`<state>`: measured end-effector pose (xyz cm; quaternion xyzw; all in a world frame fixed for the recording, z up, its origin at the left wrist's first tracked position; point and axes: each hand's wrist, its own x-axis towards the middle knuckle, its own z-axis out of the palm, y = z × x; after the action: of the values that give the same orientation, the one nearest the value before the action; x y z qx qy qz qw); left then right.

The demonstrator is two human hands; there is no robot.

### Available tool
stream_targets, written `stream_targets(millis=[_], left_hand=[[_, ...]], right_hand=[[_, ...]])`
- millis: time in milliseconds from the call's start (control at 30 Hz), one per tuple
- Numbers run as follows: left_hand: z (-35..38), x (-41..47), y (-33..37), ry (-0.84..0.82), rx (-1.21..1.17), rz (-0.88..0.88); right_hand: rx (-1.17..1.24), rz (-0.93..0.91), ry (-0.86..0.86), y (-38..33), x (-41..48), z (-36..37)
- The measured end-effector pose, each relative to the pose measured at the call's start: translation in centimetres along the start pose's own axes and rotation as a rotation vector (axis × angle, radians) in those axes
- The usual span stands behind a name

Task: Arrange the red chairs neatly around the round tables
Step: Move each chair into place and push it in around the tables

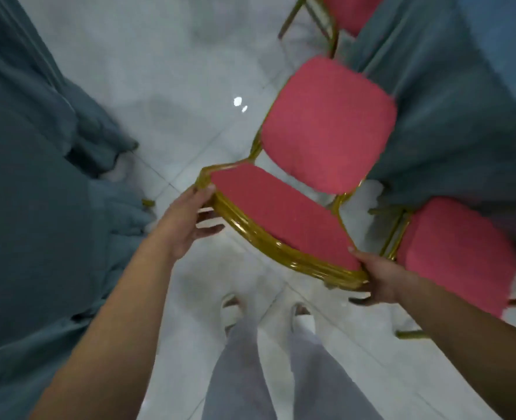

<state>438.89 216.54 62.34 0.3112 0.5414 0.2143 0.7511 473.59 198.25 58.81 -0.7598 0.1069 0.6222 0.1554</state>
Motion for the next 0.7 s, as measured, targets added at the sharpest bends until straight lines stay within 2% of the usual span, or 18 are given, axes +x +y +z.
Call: stream_targets(millis=[133,200,267,367,567,700], left_hand=[[5.0,-1.3,8.1,-0.118,0.159,0.034],[7.0,-1.5,11.2,-0.150,0.295,0.073],[8.6,-1.3,13.5,-0.225,0.421,0.099],[10.2,-1.1,15.1,-0.329,0.485,0.069],[7.8,2.8,18.3,-0.228,0.551,-0.013],[5.0,7.3,23.9,-0.017,0.524,0.007]], right_hand=[[-0.147,-0.109,0.150,-2.7,-6.9,1.1],[-0.185,-0.279,0.215,-4.4,-9.1,1.4],[-0.117,-0.497,0.320,-6.4,-10.9,1.3],[0.061,-0.742,0.443,-8.7,-14.2,0.4],[0.175,-1.058,0.455,-17.3,-17.7,-0.2],[0.212,-1.127,0.369,-26.7,-17.7,2.2]])
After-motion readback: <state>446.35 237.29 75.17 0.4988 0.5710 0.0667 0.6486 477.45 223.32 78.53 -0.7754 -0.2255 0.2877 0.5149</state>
